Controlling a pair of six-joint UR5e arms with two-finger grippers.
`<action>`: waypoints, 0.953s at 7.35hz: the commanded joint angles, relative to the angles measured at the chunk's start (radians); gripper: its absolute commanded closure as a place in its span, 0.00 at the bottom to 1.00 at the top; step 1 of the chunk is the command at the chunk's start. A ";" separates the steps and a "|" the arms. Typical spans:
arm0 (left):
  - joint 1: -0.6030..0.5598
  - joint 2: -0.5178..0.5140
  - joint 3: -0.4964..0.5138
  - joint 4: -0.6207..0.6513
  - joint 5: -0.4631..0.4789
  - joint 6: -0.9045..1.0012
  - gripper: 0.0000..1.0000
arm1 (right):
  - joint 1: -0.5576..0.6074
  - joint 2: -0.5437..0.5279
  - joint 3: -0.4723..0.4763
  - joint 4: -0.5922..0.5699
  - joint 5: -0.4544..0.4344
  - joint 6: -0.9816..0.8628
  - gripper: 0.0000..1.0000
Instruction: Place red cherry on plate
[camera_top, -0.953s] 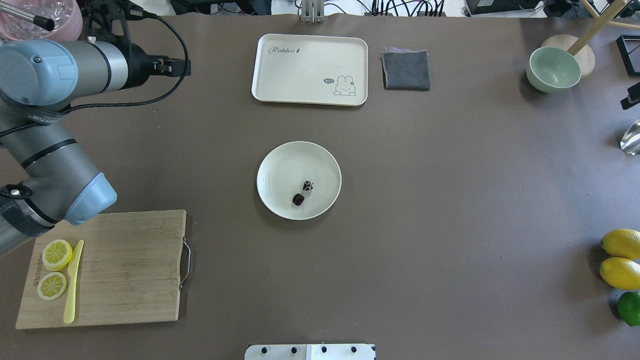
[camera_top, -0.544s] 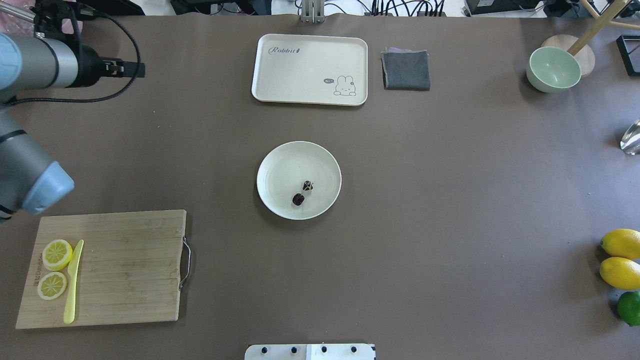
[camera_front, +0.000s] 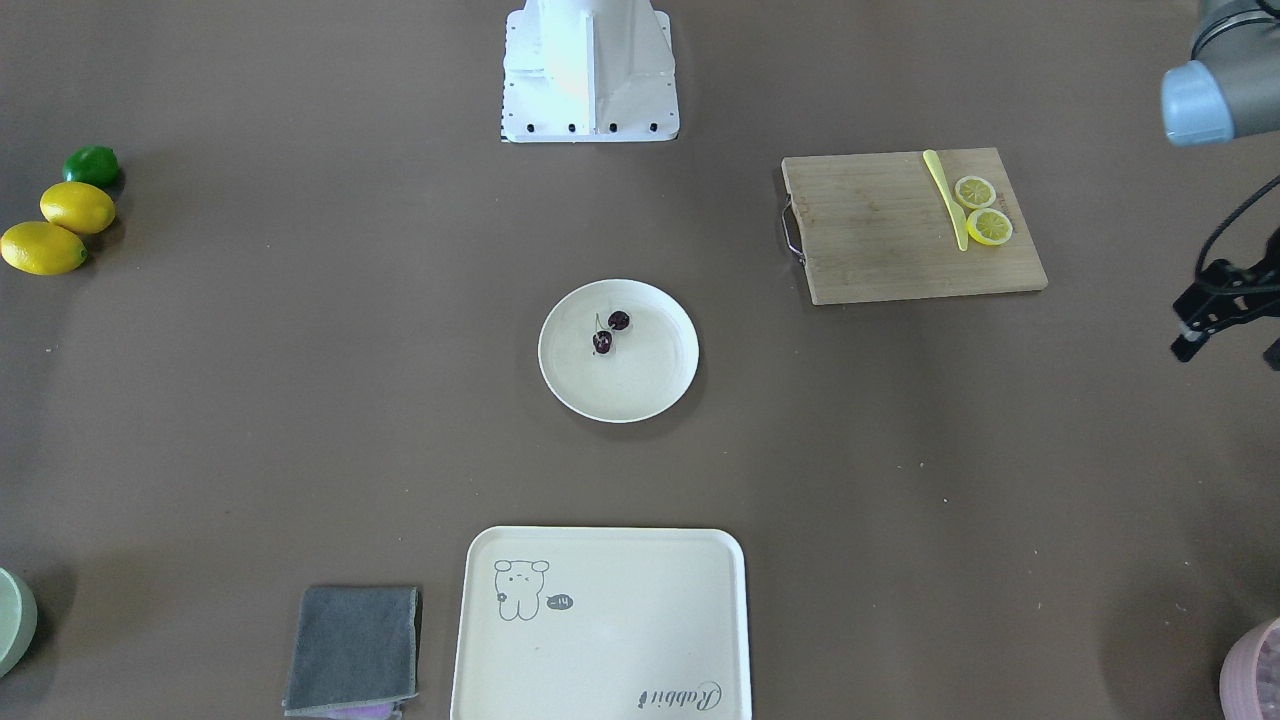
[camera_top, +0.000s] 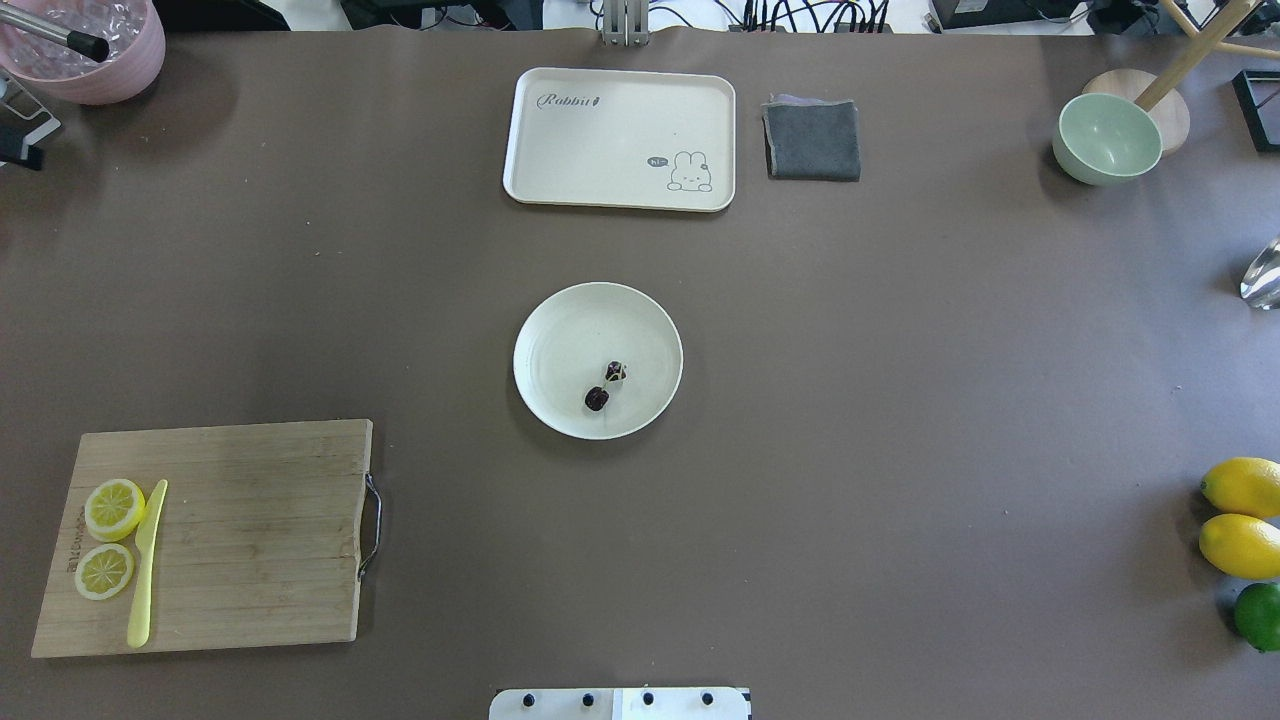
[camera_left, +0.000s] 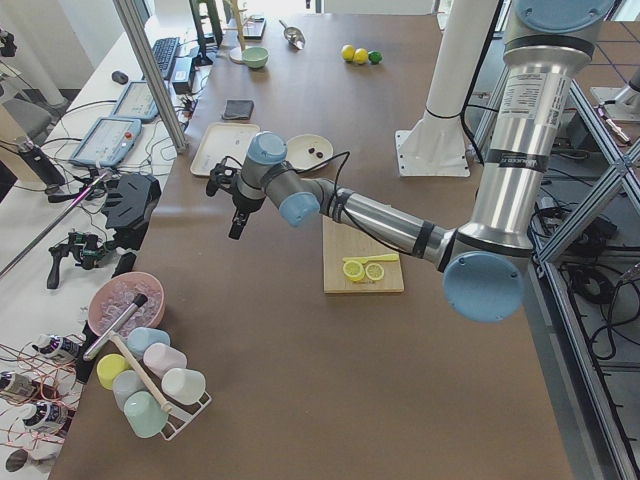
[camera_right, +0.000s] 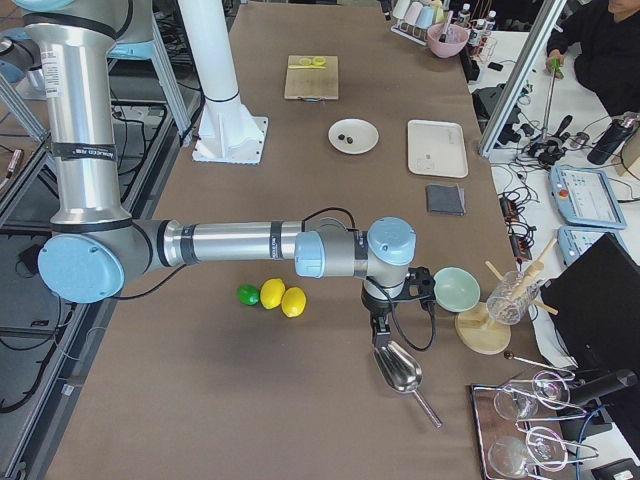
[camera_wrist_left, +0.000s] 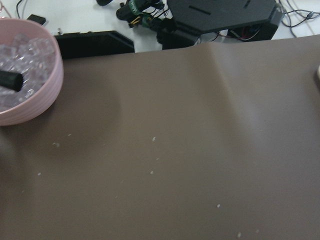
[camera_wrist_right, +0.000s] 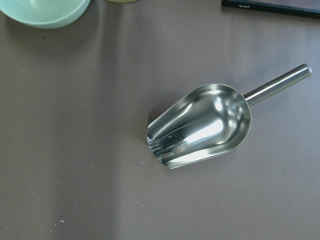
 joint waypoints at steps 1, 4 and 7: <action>-0.196 0.080 0.000 0.253 -0.112 0.390 0.02 | 0.000 -0.002 0.001 0.002 -0.003 0.012 0.00; -0.238 0.124 0.012 0.312 -0.120 0.393 0.02 | 0.000 0.003 0.003 0.002 -0.003 0.016 0.00; -0.240 0.123 0.049 0.308 -0.109 0.388 0.02 | 0.000 0.003 0.004 0.002 0.000 0.016 0.00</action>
